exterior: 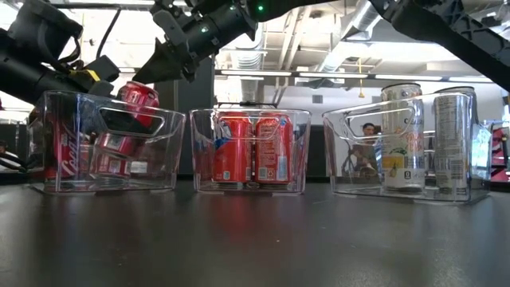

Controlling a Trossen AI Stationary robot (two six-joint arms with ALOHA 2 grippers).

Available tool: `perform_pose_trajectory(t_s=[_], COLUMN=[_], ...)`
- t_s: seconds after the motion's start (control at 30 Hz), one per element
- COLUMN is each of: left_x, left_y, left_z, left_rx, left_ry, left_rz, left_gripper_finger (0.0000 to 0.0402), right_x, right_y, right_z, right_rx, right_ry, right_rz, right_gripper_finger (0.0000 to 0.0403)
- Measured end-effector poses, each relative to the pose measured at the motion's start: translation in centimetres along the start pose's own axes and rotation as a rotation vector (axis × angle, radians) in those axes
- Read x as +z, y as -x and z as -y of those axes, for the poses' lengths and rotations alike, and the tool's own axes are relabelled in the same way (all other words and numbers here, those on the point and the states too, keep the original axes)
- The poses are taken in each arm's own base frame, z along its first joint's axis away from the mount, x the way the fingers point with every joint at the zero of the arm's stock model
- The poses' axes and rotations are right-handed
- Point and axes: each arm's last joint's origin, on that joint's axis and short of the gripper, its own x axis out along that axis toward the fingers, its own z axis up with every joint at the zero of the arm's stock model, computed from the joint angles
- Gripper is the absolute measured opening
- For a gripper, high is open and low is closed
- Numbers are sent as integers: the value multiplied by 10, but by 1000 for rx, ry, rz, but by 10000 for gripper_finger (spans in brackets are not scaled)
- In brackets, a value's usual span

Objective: Sort soda cans
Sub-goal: Put the top center red soda can into the left transparent bin

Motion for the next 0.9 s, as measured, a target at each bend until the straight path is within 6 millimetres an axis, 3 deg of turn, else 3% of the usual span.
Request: perform_pose_trajectory(t_s=[0.6, 0.8, 0.9], left_x=[-1, 0, 3], left_y=[0, 0, 0], left_z=[1, 1, 2], left_rx=[-28, -37, -40], left_ry=[27, 53, 81], left_rz=[-17, -17, 0], left_gripper_finger=[305, 345, 365], right_x=[-1, -5, -16], right_y=[0, -3, -15], right_z=[-1, -4, -4], right_rx=[11, 34, 47], right_ry=[7, 4, -3], right_rz=[-12, -38, -73], right_gripper_finger=[0, 0, 0])
